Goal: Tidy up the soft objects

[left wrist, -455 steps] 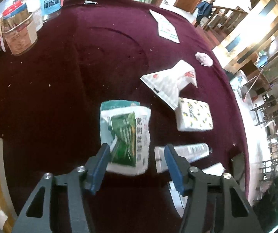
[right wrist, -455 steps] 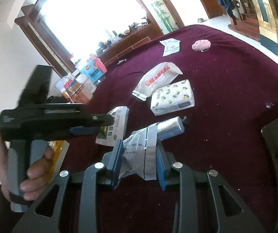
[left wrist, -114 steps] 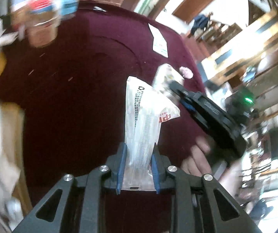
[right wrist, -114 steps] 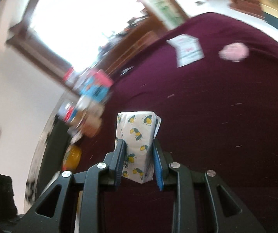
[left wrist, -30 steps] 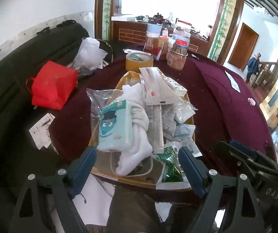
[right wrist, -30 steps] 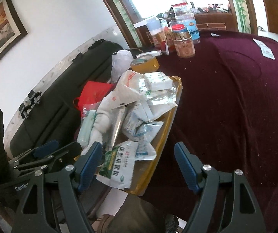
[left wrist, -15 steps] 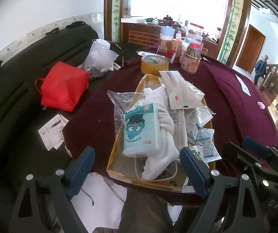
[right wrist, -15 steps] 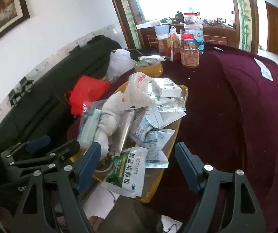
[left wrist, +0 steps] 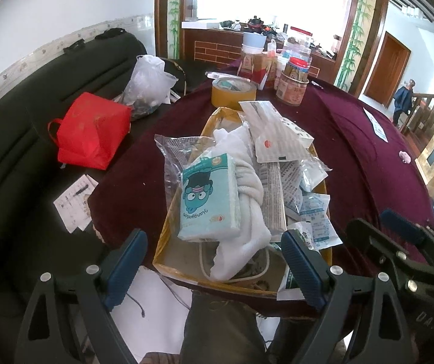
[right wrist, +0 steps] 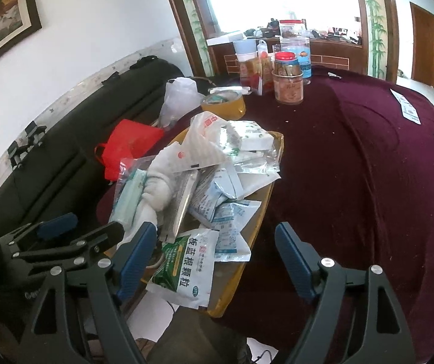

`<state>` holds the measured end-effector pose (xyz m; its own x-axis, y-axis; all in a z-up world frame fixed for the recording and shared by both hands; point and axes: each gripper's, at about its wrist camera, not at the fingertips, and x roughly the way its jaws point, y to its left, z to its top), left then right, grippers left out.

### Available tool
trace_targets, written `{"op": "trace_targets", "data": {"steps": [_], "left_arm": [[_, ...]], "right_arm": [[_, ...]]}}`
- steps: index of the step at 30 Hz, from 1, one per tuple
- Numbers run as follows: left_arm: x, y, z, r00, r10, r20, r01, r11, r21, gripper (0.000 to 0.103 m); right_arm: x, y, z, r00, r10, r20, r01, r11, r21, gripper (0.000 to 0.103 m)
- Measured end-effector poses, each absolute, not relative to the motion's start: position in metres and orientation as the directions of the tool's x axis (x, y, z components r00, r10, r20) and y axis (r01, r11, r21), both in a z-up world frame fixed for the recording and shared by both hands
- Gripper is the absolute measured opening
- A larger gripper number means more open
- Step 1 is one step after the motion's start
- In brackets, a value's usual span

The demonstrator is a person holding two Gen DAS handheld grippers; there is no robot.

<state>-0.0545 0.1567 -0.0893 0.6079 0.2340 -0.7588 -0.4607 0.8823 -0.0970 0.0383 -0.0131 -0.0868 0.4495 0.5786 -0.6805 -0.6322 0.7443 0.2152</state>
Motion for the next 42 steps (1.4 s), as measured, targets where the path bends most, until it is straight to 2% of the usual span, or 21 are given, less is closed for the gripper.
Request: {"op": "trace_targets", "data": {"steps": [9,15,21,42], "left_arm": [[-0.054,0.16,-0.088,0.6,0.192,-0.776,-0.447,0.885,-0.127,0.092],[-0.057,0.163,-0.079,0.631,0.167,-0.758,-0.429,0.889,-0.162,0.094],[-0.056,0.159,-0.075,0.624,0.221,-0.75,-0.447,0.888,-0.11,0.094],[-0.045,0.151,-0.08,0.597,0.249,-0.762,-0.452,0.89,-0.064,0.094]], "right_arm": [[0.042,-0.014,-0.093,0.408,0.603,-0.686,-0.646,0.721,0.25,0.08],[0.045,-0.017,-0.09,0.445,0.584,-0.679,-0.618,0.749,0.239,0.08],[0.049,-0.016,-0.093,0.442,0.568,-0.694,-0.613,0.756,0.229,0.08],[0.059,-0.024,-0.1,0.433,0.564,-0.703,-0.588,0.768,0.254,0.08]]}}
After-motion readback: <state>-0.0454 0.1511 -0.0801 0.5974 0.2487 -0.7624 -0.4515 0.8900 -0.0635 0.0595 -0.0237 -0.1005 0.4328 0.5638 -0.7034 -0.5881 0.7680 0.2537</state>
